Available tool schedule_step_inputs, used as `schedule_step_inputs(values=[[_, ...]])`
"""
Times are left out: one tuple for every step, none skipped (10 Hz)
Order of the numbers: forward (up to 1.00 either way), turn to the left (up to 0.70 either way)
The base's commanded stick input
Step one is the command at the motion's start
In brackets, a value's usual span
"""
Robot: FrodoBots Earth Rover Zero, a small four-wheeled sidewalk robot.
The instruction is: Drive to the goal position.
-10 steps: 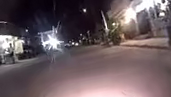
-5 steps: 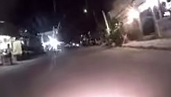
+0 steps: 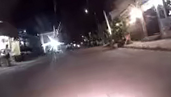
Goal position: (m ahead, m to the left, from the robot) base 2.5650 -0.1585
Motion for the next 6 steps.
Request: schedule_step_inputs(values=[[0.70, 0.00], [0.70, 0.00], [0.70, 0.00], [0.70, 0.00], [0.70, 0.00], [0.70, 0.00]])
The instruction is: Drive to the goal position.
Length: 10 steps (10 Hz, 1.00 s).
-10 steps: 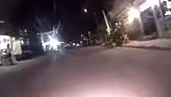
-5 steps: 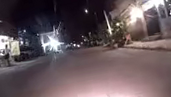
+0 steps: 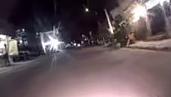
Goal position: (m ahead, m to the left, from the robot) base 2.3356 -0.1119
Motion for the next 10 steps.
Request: schedule_step_inputs(values=[[0.70, 0.00], [0.70, 0.00], [0.70, 0.00], [0.70, 0.00], [0.70, 0.00], [0.70, 0.00], [0.70, 0.00], [0.70, 0.00], [0.70, 0.00], [0.70, 0.00]])
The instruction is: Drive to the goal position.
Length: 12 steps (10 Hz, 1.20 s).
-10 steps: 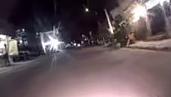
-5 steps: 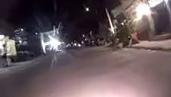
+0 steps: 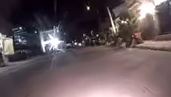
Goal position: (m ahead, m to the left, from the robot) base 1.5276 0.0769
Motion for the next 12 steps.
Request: schedule_step_inputs(values=[[0.70, 0.00], [0.70, 0.00], [0.70, 0.00], [0.70, 0.00], [0.70, 0.00], [0.70, 0.00], [0.70, 0.00], [0.70, 0.00], [0.70, 0.00], [0.70, 0.00], [0.70, 0.00], [0.70, 0.00]])
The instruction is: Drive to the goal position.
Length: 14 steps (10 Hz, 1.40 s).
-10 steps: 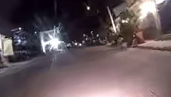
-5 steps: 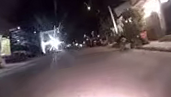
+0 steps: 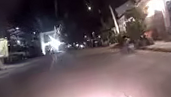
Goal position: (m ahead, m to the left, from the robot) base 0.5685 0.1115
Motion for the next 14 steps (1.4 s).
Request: schedule_step_inputs(values=[[0.70, 0.00], [0.70, 0.00], [0.70, 0.00], [0.70, 0.00], [0.70, 0.00], [0.70, 0.00], [0.70, 0.00], [0.70, 0.00], [0.70, 0.00], [0.70, 0.00], [0.70, 0.00], [0.70, 0.00], [0.70, 0.00], [0.70, 0.00]])
